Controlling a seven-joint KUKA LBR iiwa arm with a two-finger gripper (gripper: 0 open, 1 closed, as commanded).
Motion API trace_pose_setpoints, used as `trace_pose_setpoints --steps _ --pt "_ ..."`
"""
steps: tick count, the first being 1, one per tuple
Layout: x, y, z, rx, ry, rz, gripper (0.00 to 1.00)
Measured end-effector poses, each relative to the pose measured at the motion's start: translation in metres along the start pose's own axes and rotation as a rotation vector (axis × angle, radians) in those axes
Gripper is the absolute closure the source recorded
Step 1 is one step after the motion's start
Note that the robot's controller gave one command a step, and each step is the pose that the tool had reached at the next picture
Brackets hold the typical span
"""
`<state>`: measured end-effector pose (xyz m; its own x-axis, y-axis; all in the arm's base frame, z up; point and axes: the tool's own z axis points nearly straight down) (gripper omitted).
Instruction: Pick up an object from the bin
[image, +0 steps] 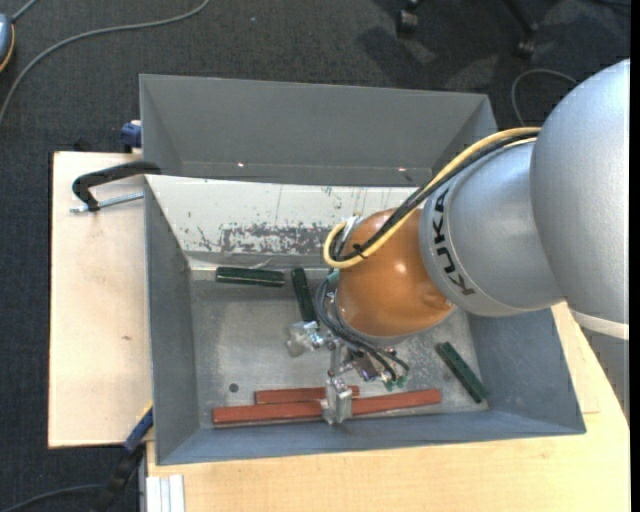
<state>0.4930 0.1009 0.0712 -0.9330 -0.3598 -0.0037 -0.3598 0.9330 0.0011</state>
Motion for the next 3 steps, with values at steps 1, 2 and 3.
trace_pose_setpoints --steps 1,2,3 --pt "0.0 0.0 0.0 0.0 -0.001 0.001 1.0" --pt "-0.003 0.0 -0.103 0.002 -0.009 0.001 1.0" --pt "-0.005 0.001 -0.114 0.001 -0.004 0.002 1.0"
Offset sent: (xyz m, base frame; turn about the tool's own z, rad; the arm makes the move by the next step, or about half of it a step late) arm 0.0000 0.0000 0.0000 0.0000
